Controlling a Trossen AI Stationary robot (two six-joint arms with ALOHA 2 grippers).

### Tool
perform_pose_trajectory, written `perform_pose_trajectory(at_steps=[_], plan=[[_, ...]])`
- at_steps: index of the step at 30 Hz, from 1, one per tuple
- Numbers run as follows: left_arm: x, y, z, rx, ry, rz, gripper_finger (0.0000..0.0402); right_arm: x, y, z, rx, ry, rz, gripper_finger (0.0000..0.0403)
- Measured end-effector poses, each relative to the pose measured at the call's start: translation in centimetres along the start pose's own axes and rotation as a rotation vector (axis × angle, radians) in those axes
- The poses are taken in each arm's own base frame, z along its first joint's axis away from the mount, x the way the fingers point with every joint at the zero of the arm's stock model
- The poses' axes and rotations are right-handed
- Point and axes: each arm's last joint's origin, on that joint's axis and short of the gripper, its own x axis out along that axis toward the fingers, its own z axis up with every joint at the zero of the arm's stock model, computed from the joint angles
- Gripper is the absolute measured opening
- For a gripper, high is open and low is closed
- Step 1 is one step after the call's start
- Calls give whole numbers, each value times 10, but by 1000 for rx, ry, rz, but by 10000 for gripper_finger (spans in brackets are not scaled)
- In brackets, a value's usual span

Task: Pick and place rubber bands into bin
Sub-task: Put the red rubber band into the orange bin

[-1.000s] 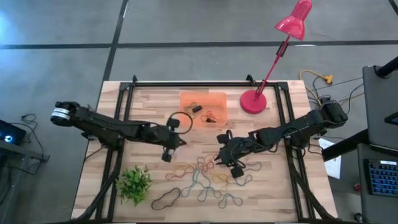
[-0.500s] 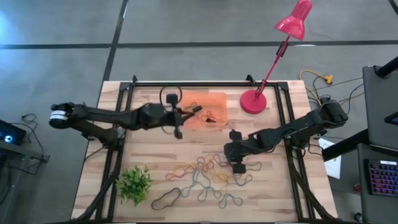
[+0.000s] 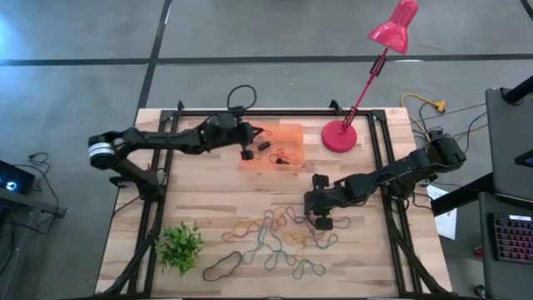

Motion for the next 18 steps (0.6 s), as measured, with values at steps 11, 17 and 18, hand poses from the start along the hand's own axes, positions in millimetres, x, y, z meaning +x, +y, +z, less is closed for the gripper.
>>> perform_pose_trajectory(at_steps=[11, 17, 18], plan=[[40, 1, -19, -134, 83, -58, 66, 1, -1, -4, -79, 31, -8, 113], [32, 6, -14, -170, 90, -42, 135, 1, -3, -5, -250, 33, -69, 138], [28, 7, -12, -182, 96, -44, 143, 1, -3, -5, -273, 32, -85, 141]])
